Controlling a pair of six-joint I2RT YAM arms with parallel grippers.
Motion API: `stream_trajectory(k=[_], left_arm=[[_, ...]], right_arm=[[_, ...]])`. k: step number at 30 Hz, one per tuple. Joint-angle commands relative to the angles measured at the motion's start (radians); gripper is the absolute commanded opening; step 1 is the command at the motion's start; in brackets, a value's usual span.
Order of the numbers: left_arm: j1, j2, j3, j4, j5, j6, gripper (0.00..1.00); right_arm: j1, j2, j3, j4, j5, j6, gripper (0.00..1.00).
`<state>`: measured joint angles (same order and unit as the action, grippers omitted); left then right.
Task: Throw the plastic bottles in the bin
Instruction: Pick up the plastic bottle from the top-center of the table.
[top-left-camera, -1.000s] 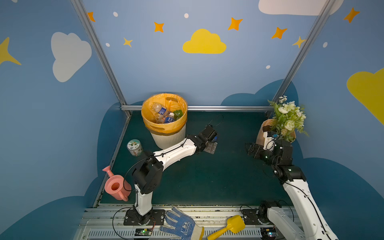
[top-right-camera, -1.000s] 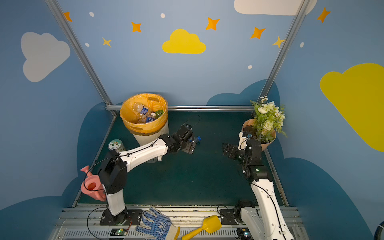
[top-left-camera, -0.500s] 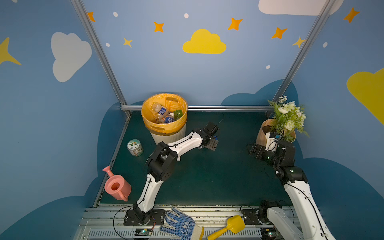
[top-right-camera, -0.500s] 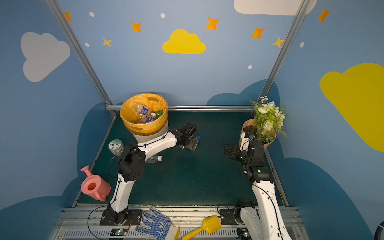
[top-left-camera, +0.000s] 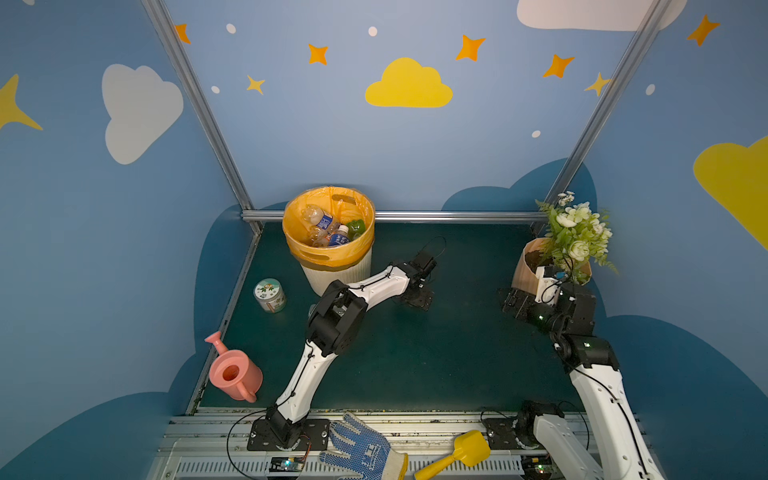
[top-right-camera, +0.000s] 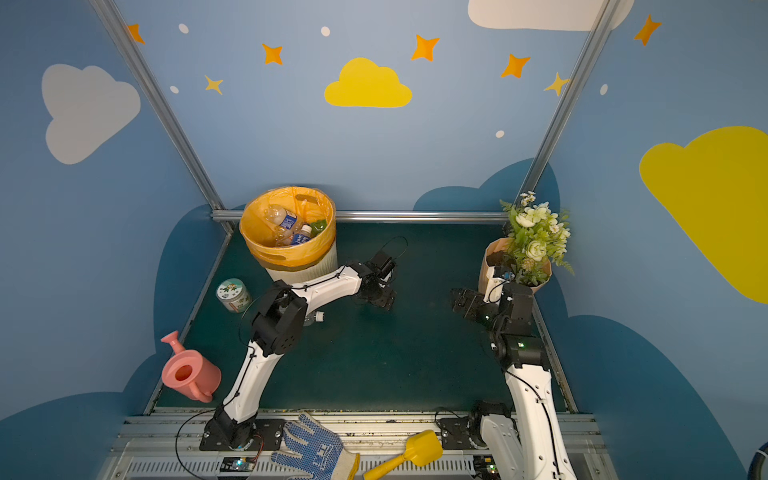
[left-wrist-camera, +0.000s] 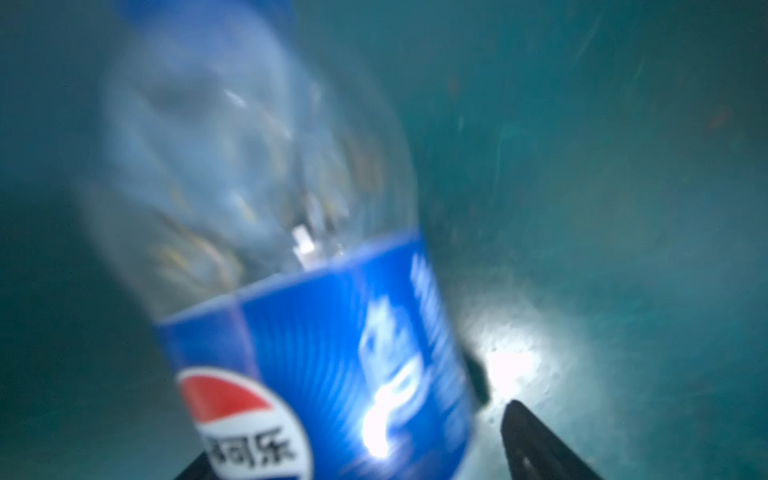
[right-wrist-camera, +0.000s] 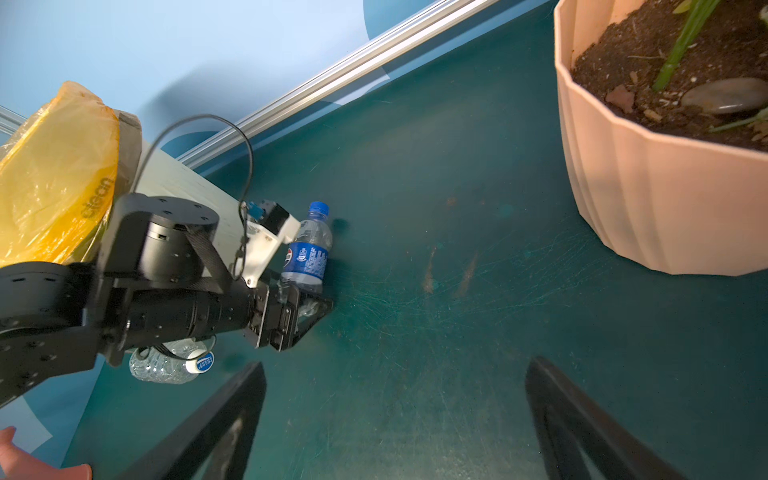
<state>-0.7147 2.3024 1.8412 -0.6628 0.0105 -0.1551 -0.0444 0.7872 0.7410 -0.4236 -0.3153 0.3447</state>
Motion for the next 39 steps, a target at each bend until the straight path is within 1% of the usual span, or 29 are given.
stream_trajectory(k=[1, 4, 5, 12, 20, 29, 34, 39], left_arm=[[0.001, -0.022, -0.016, -0.002, 0.075, -0.029, 0.81], [0.002, -0.051, -0.045, 0.035, 0.099, -0.057, 0.70], [0.001, -0.062, -0.055, 0.046, 0.105, -0.061, 0.69], [-0.002, -0.138, -0.090, 0.097, 0.117, -0.081, 0.63], [-0.017, -0.271, -0.155, 0.183, 0.077, -0.096, 0.61], [-0.058, -0.486, -0.301, 0.304, -0.019, -0.101, 0.61], [-0.102, -0.631, -0.380, 0.356, -0.132, -0.068, 0.61], [-0.143, -0.808, -0.461, 0.426, -0.248, -0.021, 0.61]], right_arm=[[-0.008, -0.004, -0.006, -0.003, -0.019, 0.009, 0.96], [-0.012, 0.002, -0.008, 0.002, -0.027, 0.012, 0.95], [-0.014, 0.003, -0.008, 0.004, -0.031, 0.013, 0.95], [-0.020, 0.003, -0.013, 0.007, -0.042, 0.019, 0.95], [-0.025, -0.001, -0.012, 0.014, -0.055, 0.023, 0.95], [-0.029, 0.009, -0.011, 0.033, -0.073, 0.031, 0.95], [-0.027, 0.013, -0.011, 0.044, -0.096, 0.034, 0.95], [-0.026, 0.023, -0.010, 0.064, -0.130, 0.038, 0.95]])
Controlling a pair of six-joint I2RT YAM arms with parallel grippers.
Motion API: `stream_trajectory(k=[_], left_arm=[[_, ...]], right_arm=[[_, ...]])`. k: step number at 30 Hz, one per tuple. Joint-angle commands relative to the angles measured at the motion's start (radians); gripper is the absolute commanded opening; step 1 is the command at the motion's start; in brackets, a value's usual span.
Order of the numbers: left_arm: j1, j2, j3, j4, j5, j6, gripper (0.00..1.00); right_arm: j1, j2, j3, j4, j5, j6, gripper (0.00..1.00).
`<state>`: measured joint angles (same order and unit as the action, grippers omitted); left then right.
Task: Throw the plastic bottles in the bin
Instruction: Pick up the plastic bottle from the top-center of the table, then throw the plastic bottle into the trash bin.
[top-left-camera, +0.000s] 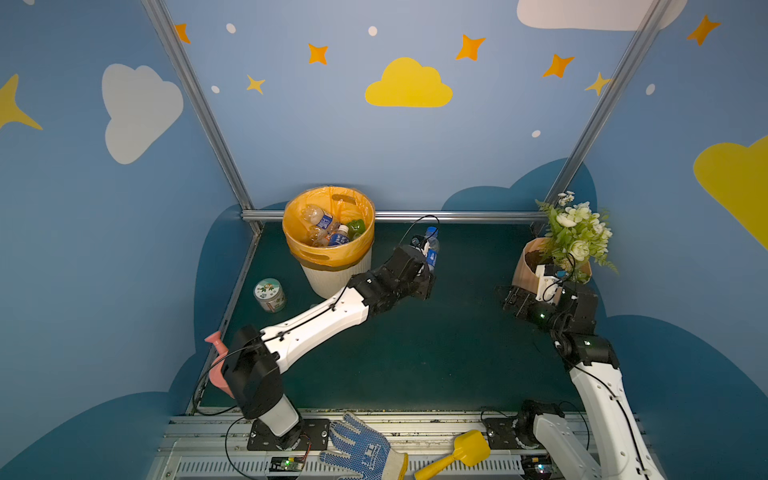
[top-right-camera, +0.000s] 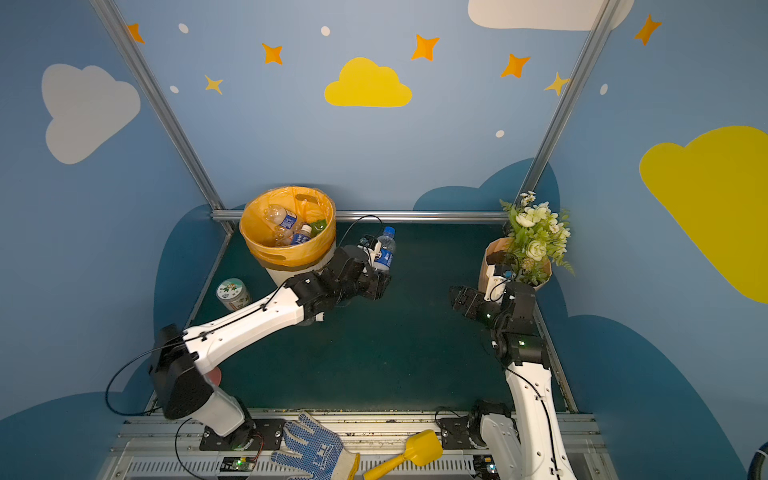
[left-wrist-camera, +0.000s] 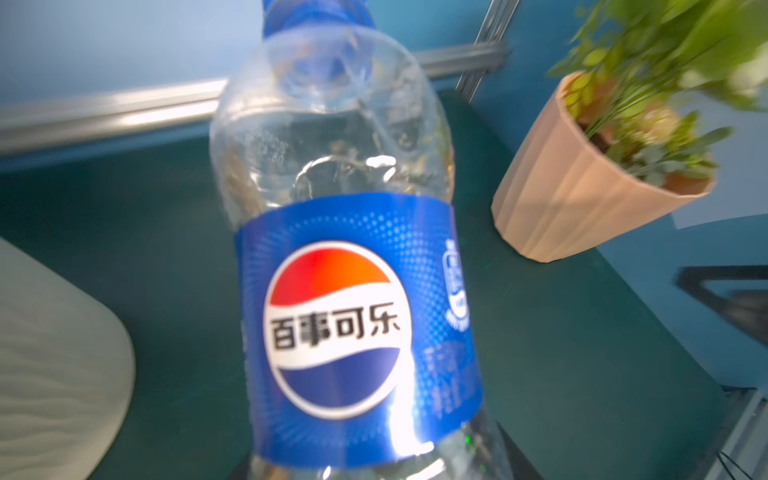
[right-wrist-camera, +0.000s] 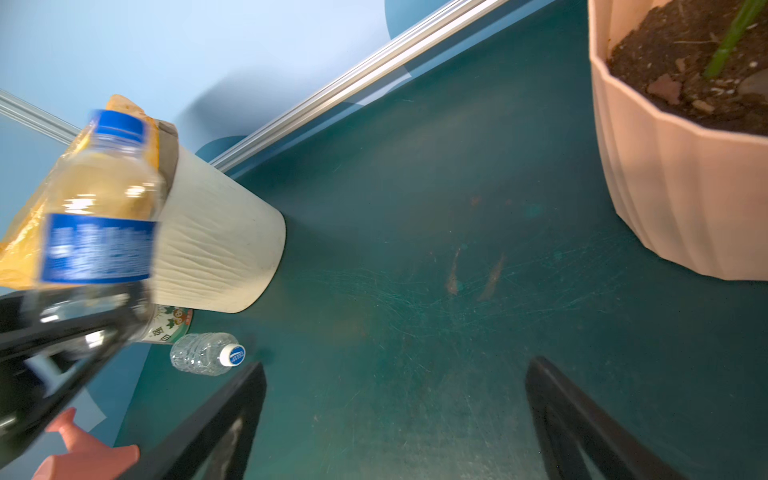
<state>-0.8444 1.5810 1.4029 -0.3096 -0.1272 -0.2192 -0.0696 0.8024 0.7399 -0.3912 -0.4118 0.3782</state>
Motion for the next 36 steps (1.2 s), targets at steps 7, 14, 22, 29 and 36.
stream_trajectory(k=[7, 14, 22, 29, 36], left_arm=[[-0.086, -0.330, -0.113, 0.178, -0.330, 0.193, 0.61], [-0.105, -0.499, -0.166, 0.276, -0.486, 0.376, 0.61], [0.285, -0.427, -0.067, -0.016, -0.223, 0.104, 0.62], [0.438, -0.241, 0.172, -0.364, -0.021, 0.002, 0.91], [0.241, -0.402, 0.269, -0.316, -0.332, 0.148, 1.00]], right_arm=[[0.002, 0.033, -0.016, 0.064, -0.082, 0.023, 0.95], [0.007, 0.049, -0.013, 0.087, -0.091, 0.039, 0.95], [0.012, 0.045, -0.011, 0.088, -0.094, 0.050, 0.95], [0.014, 0.035, 0.002, 0.085, -0.096, 0.052, 0.95], [0.015, 0.038, -0.002, 0.093, -0.104, 0.057, 0.95]])
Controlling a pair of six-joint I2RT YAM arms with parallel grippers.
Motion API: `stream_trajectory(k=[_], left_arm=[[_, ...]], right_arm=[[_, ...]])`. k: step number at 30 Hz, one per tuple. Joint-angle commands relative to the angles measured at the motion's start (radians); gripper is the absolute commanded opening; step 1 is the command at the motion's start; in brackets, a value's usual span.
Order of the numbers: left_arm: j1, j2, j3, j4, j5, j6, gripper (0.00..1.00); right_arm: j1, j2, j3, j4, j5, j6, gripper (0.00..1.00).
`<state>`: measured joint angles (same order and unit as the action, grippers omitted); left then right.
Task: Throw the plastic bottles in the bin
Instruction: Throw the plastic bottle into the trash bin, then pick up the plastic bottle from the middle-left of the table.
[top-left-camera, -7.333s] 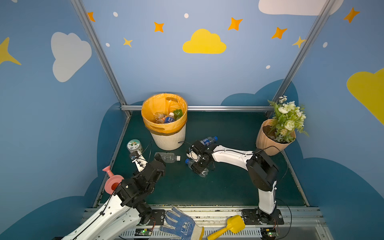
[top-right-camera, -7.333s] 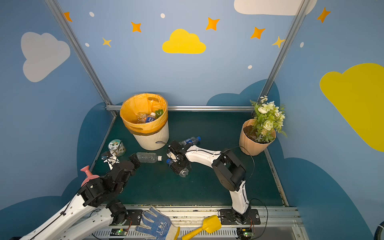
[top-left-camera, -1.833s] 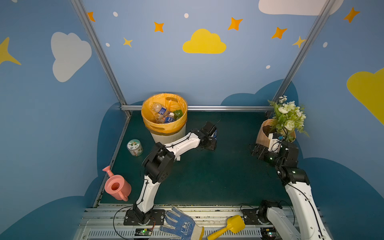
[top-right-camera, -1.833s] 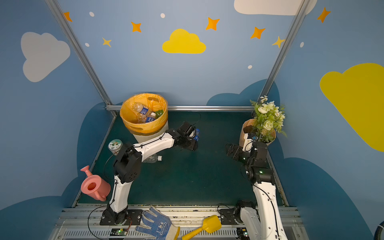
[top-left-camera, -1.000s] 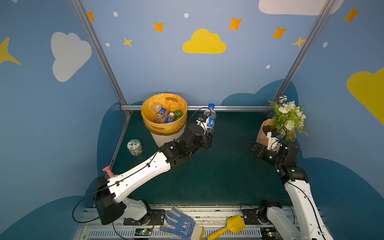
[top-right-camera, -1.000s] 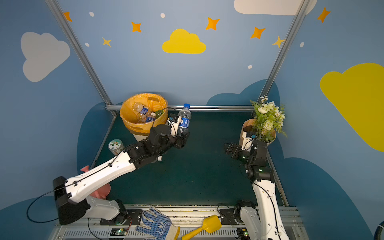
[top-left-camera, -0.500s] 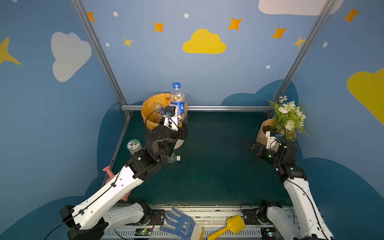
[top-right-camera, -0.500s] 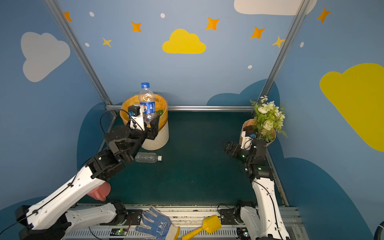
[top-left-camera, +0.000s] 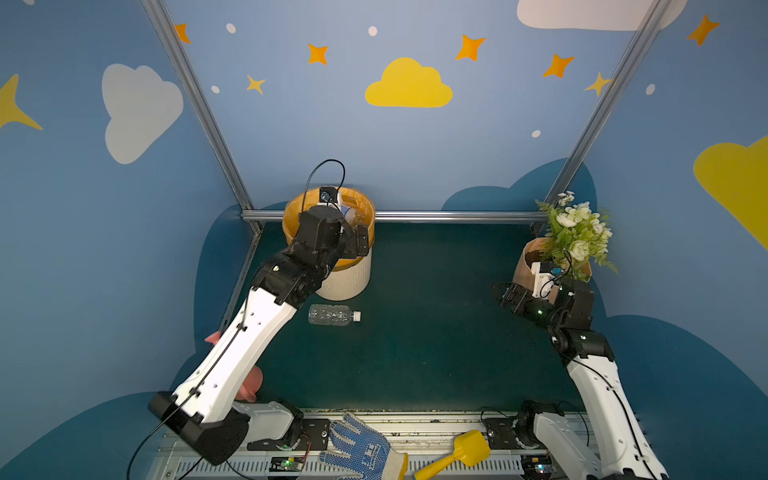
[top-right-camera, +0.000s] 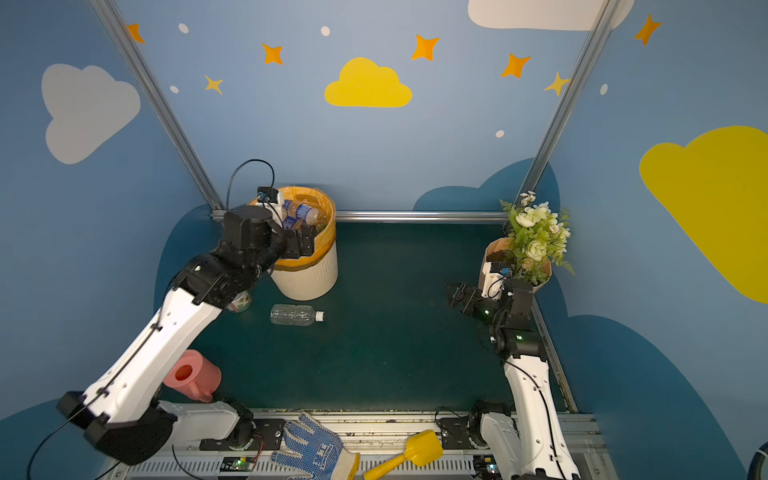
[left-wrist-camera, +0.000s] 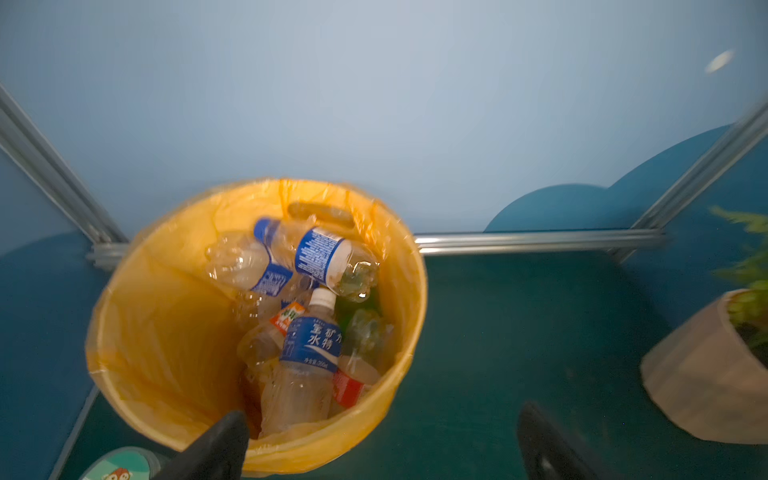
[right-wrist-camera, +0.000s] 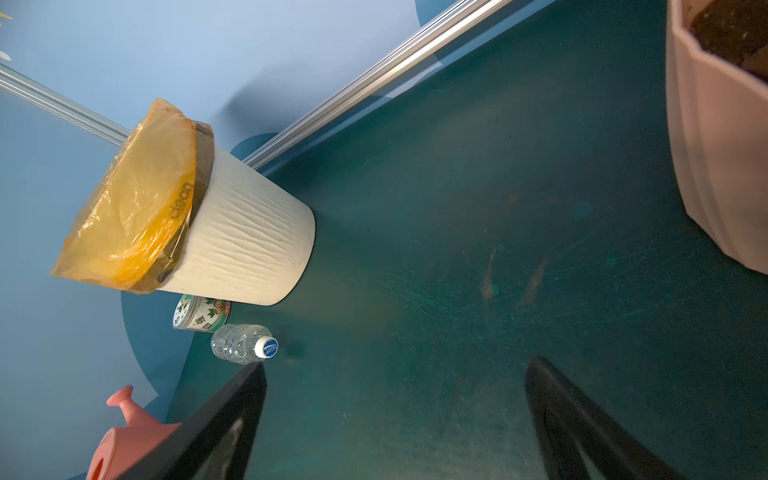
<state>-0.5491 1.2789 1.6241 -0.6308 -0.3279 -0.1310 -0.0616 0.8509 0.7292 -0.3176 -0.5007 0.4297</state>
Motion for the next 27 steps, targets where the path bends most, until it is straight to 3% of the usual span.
stream_trajectory(k=[1, 4, 6, 13, 18, 21, 27], left_arm=[[-0.096, -0.129, 0.030, 0.029, -0.176, 0.085, 1.00], [-0.220, -0.202, -0.074, 0.115, -0.328, 0.131, 1.00], [-0.267, -0.238, -0.148, 0.135, -0.433, 0.093, 1.00], [-0.295, -0.431, -0.480, 0.115, -0.587, -0.311, 1.00], [-0.290, -0.484, -0.578, -0.045, -0.651, -0.480, 1.00], [-0.239, -0.510, -0.622, -0.156, -0.614, -0.654, 1.00], [-0.004, -0.663, -0.861, -0.067, -0.324, -0.986, 1.00]], right_arm=[[0.009, -0.010, 0.003, 0.024, -0.018, 0.009, 0.95], [0.011, -0.004, -0.004, 0.029, -0.019, 0.014, 0.95], [0.012, -0.001, -0.003, 0.028, -0.022, 0.009, 0.95], [0.018, 0.021, -0.002, 0.029, -0.024, -0.006, 0.95], [0.026, 0.046, -0.005, 0.047, -0.034, 0.001, 0.95], [0.034, 0.057, -0.006, 0.056, -0.034, 0.009, 0.95], [0.043, 0.069, -0.007, 0.063, -0.032, 0.022, 0.95]])
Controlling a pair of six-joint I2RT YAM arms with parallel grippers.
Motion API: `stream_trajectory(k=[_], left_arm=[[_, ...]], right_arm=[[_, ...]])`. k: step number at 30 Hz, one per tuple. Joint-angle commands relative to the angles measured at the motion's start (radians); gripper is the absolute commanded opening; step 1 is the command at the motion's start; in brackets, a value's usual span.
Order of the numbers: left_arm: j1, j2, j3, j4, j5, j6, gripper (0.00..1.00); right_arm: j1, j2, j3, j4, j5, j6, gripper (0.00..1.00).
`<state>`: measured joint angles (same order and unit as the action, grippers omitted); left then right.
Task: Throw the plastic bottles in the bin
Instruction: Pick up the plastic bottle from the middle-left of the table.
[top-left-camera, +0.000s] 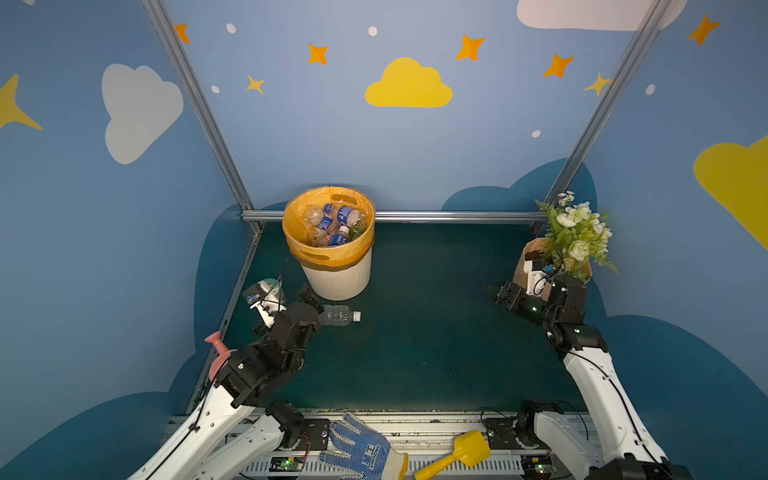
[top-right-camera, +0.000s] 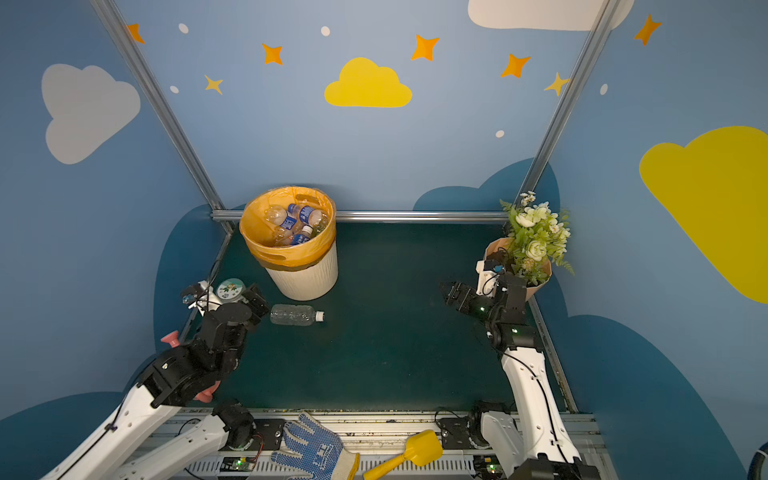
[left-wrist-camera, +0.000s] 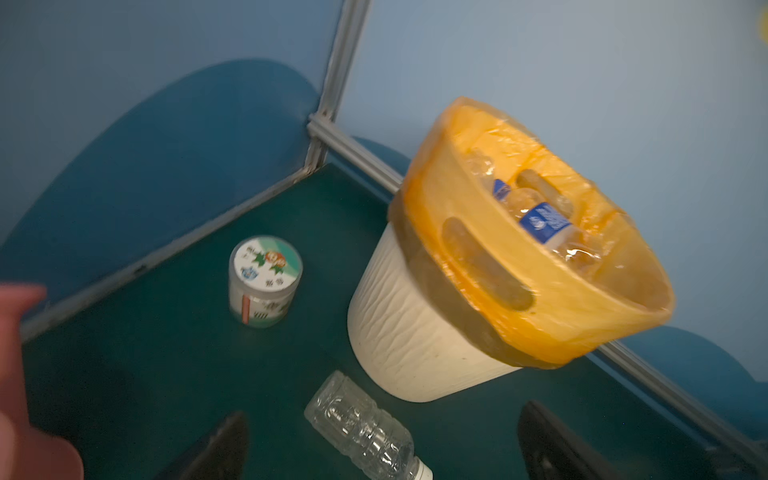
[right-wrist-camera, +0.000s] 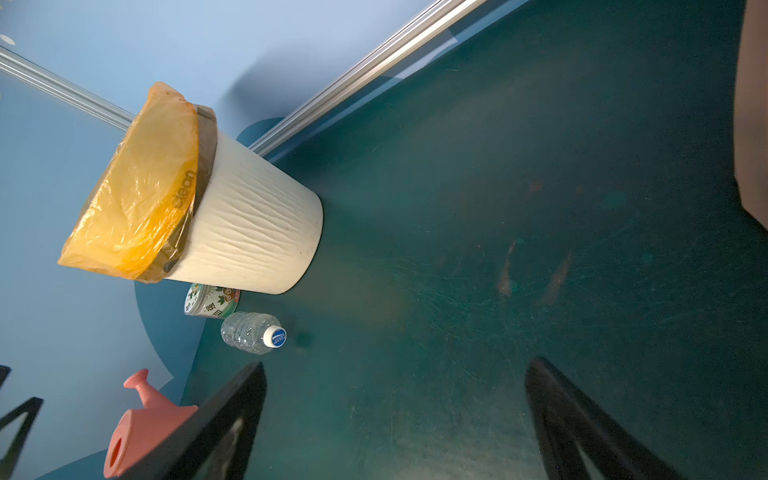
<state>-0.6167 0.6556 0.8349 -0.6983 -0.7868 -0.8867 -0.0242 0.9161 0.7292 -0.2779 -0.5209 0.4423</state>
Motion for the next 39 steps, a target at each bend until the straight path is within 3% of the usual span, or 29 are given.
stream_trajectory(k=[1, 10, 18, 25, 39], left_arm=[[0.095, -0.060, -0.106, 0.036, 0.179, -0.269, 1.00], [0.187, 0.100, -0.187, 0.232, 0.361, -0.417, 1.00], [0.233, 0.245, -0.246, 0.408, 0.426, -0.481, 0.98], [0.302, 0.398, -0.233, 0.494, 0.524, -0.447, 0.97], [0.336, 0.596, -0.247, 0.596, 0.578, -0.535, 0.92]], right_arm=[[0.009, 0.004, -0.007, 0.023, -0.011, 0.010, 0.95], [0.017, -0.003, -0.008, 0.010, -0.001, 0.010, 0.95], [0.018, -0.014, -0.009, -0.012, 0.013, -0.001, 0.95], [0.018, 0.004, 0.001, -0.013, 0.007, 0.002, 0.95], [0.020, 0.009, 0.007, -0.029, 0.021, -0.009, 0.95]])
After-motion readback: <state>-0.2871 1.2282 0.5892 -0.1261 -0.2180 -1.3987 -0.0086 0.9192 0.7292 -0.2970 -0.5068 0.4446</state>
